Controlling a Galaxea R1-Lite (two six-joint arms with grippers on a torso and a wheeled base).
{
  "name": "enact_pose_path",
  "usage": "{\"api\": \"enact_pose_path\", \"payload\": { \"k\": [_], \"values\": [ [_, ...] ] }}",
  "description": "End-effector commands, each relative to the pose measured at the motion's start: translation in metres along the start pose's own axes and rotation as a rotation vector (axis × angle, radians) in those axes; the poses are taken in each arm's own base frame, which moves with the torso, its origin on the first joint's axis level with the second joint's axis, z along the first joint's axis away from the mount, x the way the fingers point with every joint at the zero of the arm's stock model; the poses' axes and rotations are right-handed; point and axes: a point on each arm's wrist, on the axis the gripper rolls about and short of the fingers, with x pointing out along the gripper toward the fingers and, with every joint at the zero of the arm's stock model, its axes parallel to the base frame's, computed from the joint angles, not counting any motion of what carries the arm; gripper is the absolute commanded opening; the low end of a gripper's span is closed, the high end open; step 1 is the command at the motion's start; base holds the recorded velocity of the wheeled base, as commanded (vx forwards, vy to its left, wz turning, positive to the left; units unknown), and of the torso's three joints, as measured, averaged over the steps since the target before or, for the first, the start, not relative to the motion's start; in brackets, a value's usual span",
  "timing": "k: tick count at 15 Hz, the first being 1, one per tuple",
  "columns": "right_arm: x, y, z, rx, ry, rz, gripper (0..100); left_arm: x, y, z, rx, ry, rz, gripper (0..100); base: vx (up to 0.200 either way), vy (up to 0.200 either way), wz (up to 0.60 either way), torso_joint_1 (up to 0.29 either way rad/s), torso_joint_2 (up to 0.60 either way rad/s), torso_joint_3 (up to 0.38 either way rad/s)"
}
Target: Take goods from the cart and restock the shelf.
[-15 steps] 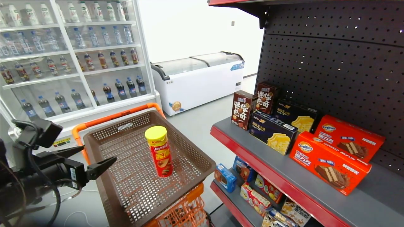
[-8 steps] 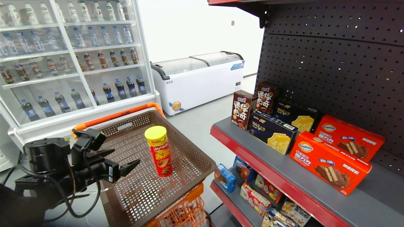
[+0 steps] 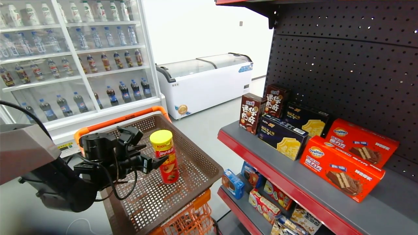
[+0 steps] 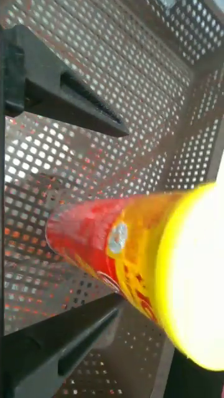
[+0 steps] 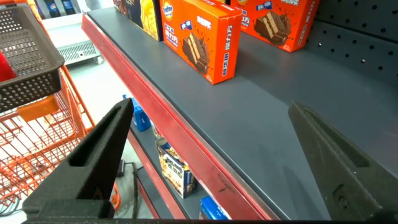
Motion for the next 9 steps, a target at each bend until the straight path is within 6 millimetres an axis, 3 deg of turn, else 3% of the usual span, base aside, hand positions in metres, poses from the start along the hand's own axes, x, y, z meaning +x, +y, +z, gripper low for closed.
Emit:
{"api": "enact_pose_path", "payload": {
  "k": [1, 9],
  "values": [
    [0.000, 0.000, 0.000, 0.000, -0.001, 0.000, 100, 0.015, -0.007, -0.008, 0.000, 0.020, -0.025, 100, 0.000, 0.000, 0.00, 0.000, 0.00, 0.000],
    [0.000, 0.000, 0.000, 0.000, -0.001, 0.000, 100, 0.039, -0.022, -0.011, 0.026, 0.005, -0.068, 100, 0.000, 0.000, 0.00, 0.000, 0.00, 0.000]
  ]
}}
